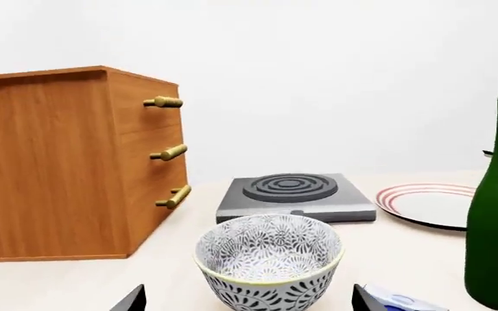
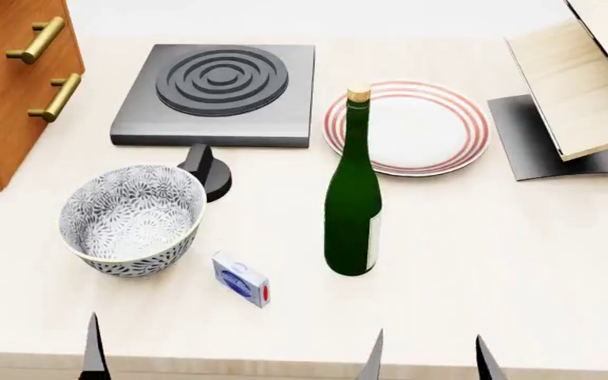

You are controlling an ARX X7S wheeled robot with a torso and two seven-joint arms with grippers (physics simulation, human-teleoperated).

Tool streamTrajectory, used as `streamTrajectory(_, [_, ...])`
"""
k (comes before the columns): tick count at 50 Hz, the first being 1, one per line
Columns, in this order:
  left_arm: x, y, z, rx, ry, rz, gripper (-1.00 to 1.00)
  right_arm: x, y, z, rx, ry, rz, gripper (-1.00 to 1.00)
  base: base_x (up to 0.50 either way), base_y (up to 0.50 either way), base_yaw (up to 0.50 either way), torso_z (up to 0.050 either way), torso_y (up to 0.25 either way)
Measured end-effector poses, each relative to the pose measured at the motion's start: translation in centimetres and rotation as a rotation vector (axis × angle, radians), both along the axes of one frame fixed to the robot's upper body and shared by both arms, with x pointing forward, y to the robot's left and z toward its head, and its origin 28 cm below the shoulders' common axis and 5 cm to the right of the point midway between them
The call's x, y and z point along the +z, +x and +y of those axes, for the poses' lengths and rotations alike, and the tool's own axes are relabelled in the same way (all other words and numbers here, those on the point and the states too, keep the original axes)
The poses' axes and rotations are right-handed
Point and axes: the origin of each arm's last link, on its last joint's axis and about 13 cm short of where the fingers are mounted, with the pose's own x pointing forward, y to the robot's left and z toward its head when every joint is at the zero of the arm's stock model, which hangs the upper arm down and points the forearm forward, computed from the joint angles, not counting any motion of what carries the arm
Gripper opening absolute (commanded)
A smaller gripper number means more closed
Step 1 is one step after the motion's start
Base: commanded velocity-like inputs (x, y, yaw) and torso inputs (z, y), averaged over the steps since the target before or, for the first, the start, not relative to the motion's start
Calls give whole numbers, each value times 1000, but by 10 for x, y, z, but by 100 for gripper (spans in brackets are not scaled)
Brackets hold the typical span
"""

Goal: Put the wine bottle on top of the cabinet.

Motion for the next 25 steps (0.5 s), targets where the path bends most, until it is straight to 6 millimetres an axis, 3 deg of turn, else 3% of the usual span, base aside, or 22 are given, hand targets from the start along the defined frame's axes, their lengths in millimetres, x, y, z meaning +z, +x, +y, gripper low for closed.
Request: streamTrajectory(25, [89, -22, -9, -44, 29, -258, 100, 87, -20, 6, 58, 45, -233, 100, 0, 0, 0, 0, 0])
